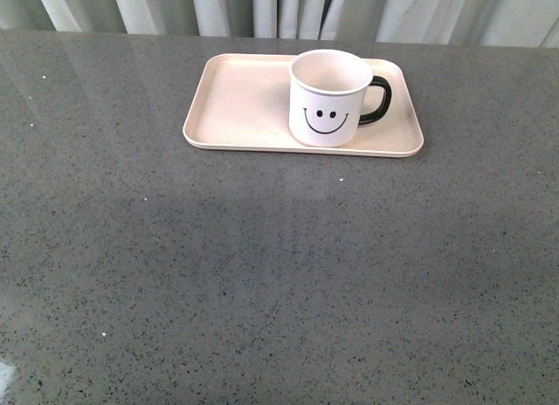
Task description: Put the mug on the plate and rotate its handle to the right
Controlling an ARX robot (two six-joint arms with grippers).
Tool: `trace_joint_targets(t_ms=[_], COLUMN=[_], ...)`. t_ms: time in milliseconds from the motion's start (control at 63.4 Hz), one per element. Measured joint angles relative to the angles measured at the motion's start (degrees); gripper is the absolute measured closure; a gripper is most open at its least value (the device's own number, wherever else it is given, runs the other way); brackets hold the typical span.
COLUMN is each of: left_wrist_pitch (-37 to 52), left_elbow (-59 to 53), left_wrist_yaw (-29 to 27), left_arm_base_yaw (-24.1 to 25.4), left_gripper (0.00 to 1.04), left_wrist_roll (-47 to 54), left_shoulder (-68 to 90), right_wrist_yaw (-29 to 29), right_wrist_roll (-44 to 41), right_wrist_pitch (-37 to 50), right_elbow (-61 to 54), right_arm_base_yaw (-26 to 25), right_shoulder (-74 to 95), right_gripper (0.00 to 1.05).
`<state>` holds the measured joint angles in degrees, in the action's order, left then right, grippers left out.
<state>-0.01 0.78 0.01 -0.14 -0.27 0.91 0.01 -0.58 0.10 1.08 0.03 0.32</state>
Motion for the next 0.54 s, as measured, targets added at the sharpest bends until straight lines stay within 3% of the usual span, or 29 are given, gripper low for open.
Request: trace_joint_targets(t_ms=[537], left_wrist_pitch=[0.0], left_elbow=[0.0], left_wrist_yaw=[0.0], left_arm_base_yaw=[0.0], left_gripper=[0.09], left_wrist_roll=[0.0], left_shoulder=[0.0], right_wrist_yaw=[0.0], right_wrist_roll=[0.0], right_wrist_pitch=[0.0], right_elbow=[0.0], right_arm_base_yaw=[0.0], right_shoulder=[0.0], right_gripper=[0.09])
